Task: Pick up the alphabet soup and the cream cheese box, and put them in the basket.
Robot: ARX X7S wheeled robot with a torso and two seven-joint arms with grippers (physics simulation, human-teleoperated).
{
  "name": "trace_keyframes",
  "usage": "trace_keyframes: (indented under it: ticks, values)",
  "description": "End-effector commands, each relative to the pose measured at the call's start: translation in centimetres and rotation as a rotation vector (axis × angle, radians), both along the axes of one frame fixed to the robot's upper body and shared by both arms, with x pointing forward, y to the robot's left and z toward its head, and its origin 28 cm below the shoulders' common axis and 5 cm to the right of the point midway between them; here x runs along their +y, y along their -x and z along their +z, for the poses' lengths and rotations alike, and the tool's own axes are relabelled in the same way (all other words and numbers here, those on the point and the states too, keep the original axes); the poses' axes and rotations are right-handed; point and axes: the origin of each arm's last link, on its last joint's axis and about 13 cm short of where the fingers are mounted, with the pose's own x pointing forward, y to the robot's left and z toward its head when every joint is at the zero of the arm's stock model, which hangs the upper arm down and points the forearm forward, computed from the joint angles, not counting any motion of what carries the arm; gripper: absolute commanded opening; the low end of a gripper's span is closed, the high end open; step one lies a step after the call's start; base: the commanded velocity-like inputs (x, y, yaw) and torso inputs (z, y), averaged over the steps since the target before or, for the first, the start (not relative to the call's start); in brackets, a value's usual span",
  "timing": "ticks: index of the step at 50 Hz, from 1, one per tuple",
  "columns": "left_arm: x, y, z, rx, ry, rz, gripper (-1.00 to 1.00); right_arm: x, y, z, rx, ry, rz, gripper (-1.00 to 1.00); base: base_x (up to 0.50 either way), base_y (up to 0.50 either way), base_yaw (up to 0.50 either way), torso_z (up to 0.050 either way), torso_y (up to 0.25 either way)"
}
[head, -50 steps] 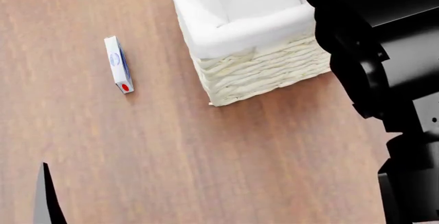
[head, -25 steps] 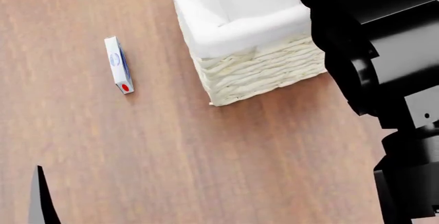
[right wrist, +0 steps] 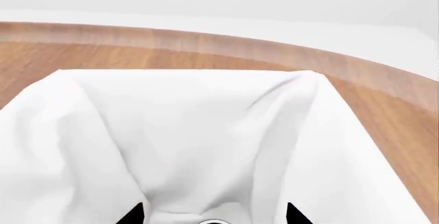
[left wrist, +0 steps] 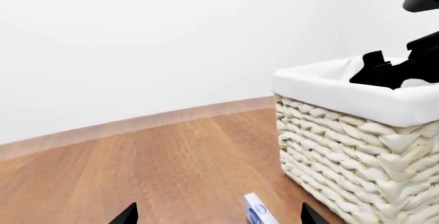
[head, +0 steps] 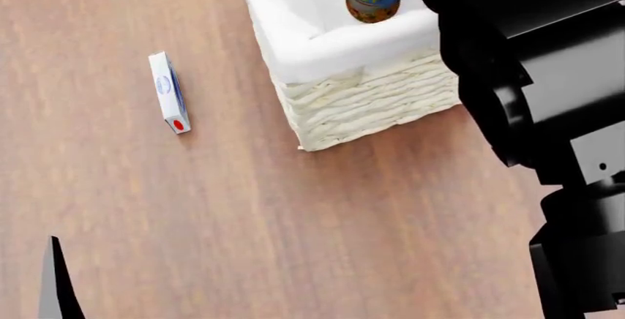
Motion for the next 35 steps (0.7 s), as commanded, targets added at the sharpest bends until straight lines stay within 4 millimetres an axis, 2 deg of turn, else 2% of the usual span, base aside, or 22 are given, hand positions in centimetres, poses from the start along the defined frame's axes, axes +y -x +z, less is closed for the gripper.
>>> trace_keyframes:
  ticks: [1, 7, 11, 12, 13, 14, 15, 16, 18, 20, 30, 33, 35]
  values:
    - [0.0, 0.0, 0.0, -0.001, 0.000, 0.000, 1.00, -0.2, 0.2, 0.0, -0.018, 0.011, -0.032, 1.00, 0.00, 0.00, 0.00, 0.000, 0.000]
    - [0.0, 0.0, 0.0, 0.000, 0.000, -0.001, 1.00, -0.1, 1.0, 0.9, -0.069, 0.018, -0.032, 1.00, 0.00, 0.00, 0.00, 0.000, 0.000]
    - [-0.1, 0.0, 0.0, -0.001, 0.000, -0.003, 1.00, 0.1, 2.1, 1.7, -0.162, 0.057, -0.044, 1.00, 0.00, 0.00, 0.00, 0.000, 0.000]
    - [-0.1, 0.0, 0.0, 0.000, 0.000, -0.003, 1.00, 0.2, 2.4, 1.9, -0.156, 0.017, -0.020, 1.00, 0.00, 0.00, 0.00, 0.000, 0.000]
    - [-0.1, 0.0, 0.0, 0.000, 0.000, -0.003, 1.00, 0.1, 2.8, 2.0, -0.217, 0.061, -0.059, 1.00, 0.00, 0.00, 0.00, 0.000, 0.000]
    - [0.0, 0.0, 0.0, 0.000, -0.002, -0.003, 1.00, 0.2, 3.1, 2.4, -0.207, 0.025, -0.029, 1.00, 0.00, 0.00, 0.00, 0.000, 0.000]
    - [0.0, 0.0, 0.0, 0.000, 0.000, -0.001, 1.00, 0.2, 3.5, 2.4, -0.288, 0.085, -0.076, 1.00, 0.00, 0.00, 0.00, 0.000, 0.000]
    - [0.0, 0.0, 0.0, 0.000, 0.000, 0.000, 1.00, 0.2, 3.8, 3.1, -0.285, 0.044, -0.048, 1.00, 0.00, 0.00, 0.00, 0.000, 0.000]
    - [0.0, 0.0, 0.0, 0.001, 0.000, 0.000, 1.00, 0.2, 4.3, 3.0, -0.356, 0.076, -0.083, 1.00, 0.00, 0.00, 0.00, 0.000, 0.000]
    - [-0.1, 0.1, 0.0, 0.001, -0.002, -0.004, 1.00, 0.2, 5.1, 4.1, -0.415, 0.076, -0.088, 1.00, 0.00, 0.00, 0.00, 0.000, 0.000]
    - [-0.1, 0.1, 0.0, 0.001, -0.004, 0.000, 1.00, 0.3, 8.8, 4.2, -0.609, 0.074, -0.100, 1.00, 0.00, 0.00, 0.00, 0.000, 0.000]
    - [0.0, 0.1, -0.1, 0.003, -0.004, -0.002, 1.00, 0.1, 10.7, 3.7, -0.712, 0.096, -0.126, 1.00, 0.00, 0.00, 0.00, 0.000, 0.000]
    - [0.0, 0.0, -0.1, 0.004, -0.005, -0.003, 1.00, 0.1, 12.0, 2.4, -0.772, 0.072, -0.125, 1.00, 0.00, 0.00, 0.00, 0.000, 0.000]
